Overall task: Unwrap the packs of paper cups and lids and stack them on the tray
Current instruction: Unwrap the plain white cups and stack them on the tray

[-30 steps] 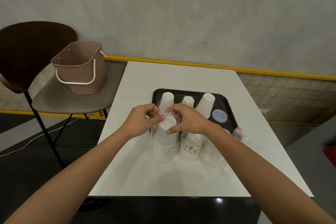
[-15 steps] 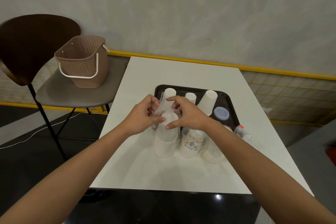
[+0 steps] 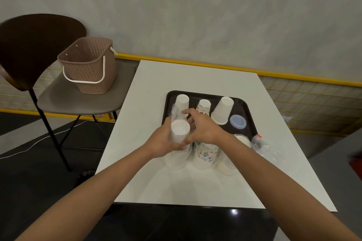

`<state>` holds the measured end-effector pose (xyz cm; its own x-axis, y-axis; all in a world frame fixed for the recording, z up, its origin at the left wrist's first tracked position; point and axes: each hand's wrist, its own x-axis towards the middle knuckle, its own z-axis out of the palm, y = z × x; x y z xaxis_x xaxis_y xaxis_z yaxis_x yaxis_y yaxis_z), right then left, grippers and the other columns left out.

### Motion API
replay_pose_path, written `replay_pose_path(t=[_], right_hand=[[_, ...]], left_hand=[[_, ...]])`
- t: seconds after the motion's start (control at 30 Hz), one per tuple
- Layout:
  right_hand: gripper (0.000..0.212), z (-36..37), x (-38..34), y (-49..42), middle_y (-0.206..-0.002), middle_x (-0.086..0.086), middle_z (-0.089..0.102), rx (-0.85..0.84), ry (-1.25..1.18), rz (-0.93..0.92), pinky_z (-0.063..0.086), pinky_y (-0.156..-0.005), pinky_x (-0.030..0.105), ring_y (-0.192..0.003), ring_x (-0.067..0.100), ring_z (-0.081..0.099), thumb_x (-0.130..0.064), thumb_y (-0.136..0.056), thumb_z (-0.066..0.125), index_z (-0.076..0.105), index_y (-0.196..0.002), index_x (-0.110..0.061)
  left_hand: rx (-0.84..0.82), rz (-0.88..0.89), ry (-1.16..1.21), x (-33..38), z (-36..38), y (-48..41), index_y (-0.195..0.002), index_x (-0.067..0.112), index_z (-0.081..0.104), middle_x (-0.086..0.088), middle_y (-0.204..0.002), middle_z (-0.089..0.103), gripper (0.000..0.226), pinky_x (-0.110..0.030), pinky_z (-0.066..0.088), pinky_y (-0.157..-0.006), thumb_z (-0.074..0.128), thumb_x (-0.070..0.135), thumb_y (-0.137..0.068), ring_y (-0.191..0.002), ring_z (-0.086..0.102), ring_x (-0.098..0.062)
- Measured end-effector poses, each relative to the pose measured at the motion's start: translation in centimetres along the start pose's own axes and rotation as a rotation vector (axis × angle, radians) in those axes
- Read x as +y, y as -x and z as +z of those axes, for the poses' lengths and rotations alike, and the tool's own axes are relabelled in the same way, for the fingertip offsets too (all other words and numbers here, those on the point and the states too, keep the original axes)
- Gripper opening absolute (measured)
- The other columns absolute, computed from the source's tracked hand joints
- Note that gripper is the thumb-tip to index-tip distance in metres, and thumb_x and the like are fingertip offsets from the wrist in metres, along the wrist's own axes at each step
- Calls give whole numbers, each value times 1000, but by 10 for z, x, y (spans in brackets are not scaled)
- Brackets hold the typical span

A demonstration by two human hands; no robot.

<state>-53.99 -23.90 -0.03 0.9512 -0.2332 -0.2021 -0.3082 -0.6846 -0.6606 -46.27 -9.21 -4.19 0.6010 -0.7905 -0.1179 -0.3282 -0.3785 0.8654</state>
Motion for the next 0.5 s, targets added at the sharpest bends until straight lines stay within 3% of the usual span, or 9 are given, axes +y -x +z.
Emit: replay_pose_path(t=[0.1, 0.2, 0.27, 0.37, 0.43, 0.5], right_hand=[[99, 2, 4, 1, -117, 0, 54, 4, -28, 17, 44, -83, 23, -100, 14, 55, -19, -57, 89, 34, -139, -23], [97, 9, 3, 3, -129, 0, 47, 58, -135, 40, 43, -99, 30, -115, 14, 50, -27, -61, 88, 34, -140, -20], [100, 19, 1, 3, -131, -1, 47, 113, -201, 76, 40, -103, 30, -120, 13, 48, -36, -60, 88, 34, -142, -18], [102, 41, 0, 0, -127, -2, 55, 179, -217, 122, 42, -103, 36, -119, 15, 52, -51, -48, 86, 43, -134, -19], [94, 50, 0, -1, -124, -1, 58, 216, -234, 132, 43, -101, 34, -117, 17, 53, -43, -53, 86, 44, -133, -17], [88, 54, 1, -1, -124, 1, 58, 243, -253, 143, 42, -96, 28, -116, 17, 53, -30, -63, 85, 39, -137, -15]], left_hand=[[87, 15, 25, -5, 13, 2, -147, 25, -8, 11, -120, 50, 122, -28, 47, -88, 84, 22, -67, -108, 56, -16], [180, -9, 113, -14, 26, 5, -145, 25, -22, 11, -118, 51, 132, -26, 46, -85, 84, 19, -67, -104, 58, -13], [237, -14, 164, -18, 36, 6, -147, 23, -16, 13, -119, 51, 130, -20, 43, -83, 85, 18, -66, -103, 56, -9], [283, -28, 178, -19, 41, 5, -139, 26, 21, 18, -112, 52, 100, -8, 41, -77, 87, 19, -63, -103, 54, -6], [282, -36, 194, -23, 44, 4, -127, 29, 33, 20, -109, 53, 87, -12, 45, -80, 87, 24, -60, -106, 57, -11], [273, -46, 208, -29, 47, 5, -135, 23, 32, 14, -116, 52, 92, -19, 47, -87, 85, 27, -60, -110, 55, -13]])
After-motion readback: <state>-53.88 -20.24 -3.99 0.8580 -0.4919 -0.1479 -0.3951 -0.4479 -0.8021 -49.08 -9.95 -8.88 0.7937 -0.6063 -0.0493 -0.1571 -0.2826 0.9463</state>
